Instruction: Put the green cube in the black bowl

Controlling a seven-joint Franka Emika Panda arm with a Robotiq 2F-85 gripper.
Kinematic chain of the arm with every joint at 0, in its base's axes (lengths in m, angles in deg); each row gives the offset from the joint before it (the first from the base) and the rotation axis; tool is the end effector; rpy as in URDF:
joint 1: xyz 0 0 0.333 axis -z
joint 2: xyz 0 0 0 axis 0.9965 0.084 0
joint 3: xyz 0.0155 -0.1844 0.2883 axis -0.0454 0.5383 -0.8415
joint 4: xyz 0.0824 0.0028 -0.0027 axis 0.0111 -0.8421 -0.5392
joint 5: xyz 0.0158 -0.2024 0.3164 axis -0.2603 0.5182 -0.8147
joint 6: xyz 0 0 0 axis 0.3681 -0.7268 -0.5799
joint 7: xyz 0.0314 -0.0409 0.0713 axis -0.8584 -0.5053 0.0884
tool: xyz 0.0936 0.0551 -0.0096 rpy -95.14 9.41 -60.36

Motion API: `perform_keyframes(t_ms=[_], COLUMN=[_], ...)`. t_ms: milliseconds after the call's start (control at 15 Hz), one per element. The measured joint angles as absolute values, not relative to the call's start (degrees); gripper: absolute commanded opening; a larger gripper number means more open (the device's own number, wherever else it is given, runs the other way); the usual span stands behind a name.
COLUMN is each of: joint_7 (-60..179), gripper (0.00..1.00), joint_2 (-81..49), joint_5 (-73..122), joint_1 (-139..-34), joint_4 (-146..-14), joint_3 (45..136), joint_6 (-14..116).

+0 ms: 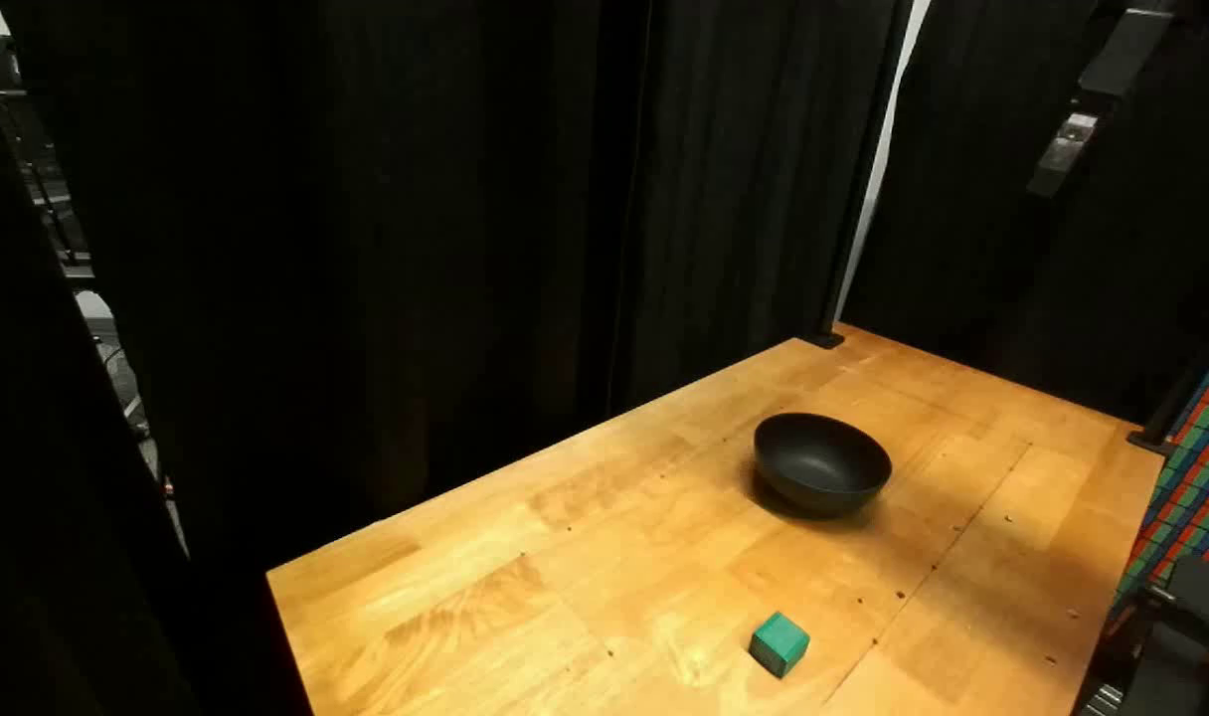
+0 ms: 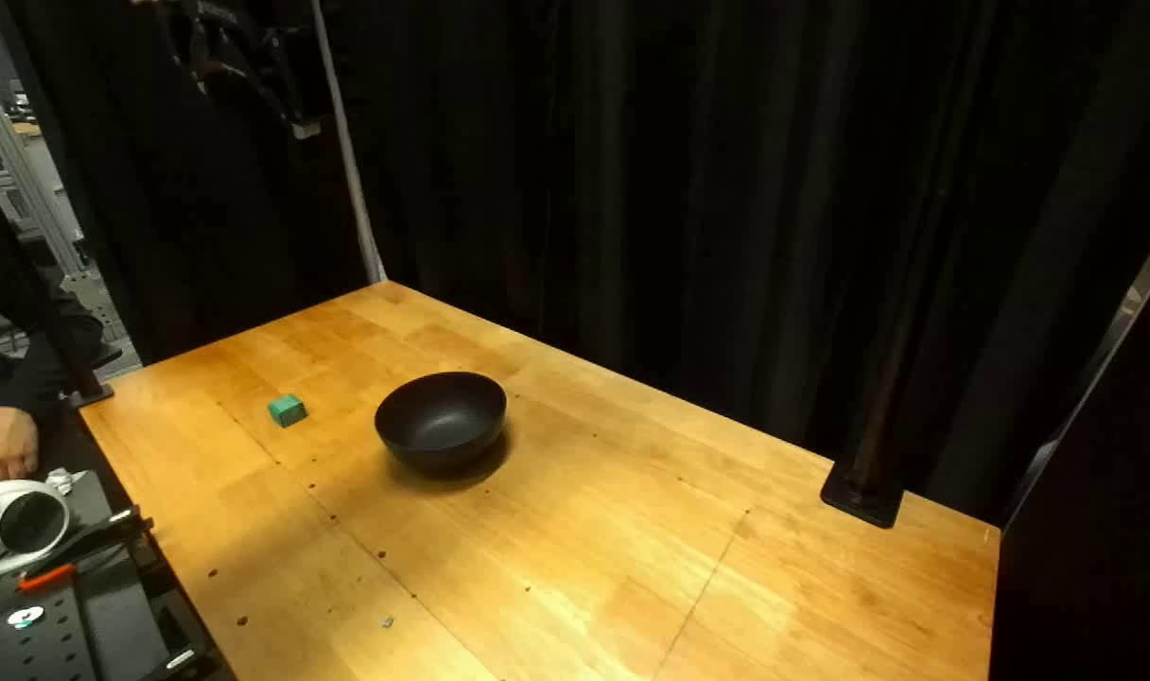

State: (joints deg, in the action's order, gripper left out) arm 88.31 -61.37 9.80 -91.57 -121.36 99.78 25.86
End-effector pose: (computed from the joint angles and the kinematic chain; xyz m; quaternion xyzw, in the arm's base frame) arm 0.3801 -0.0438 0.5523 -0.9788 -0.1320 -0.0687 0.1406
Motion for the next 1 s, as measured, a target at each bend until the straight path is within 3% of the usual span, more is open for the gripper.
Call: perform_keyframes(t_ms=[400, 1000], joint_7=[87.74, 78.42], gripper=[1.0, 1.0], joint_2=[-61.55, -52.82], joint_5=[9.9, 11.15], joint_1=[-91.21, -94.19], joint_4=[-120.72, -129.34], joint_3=[99.31, 83.8], joint_6=[25.87, 37.74])
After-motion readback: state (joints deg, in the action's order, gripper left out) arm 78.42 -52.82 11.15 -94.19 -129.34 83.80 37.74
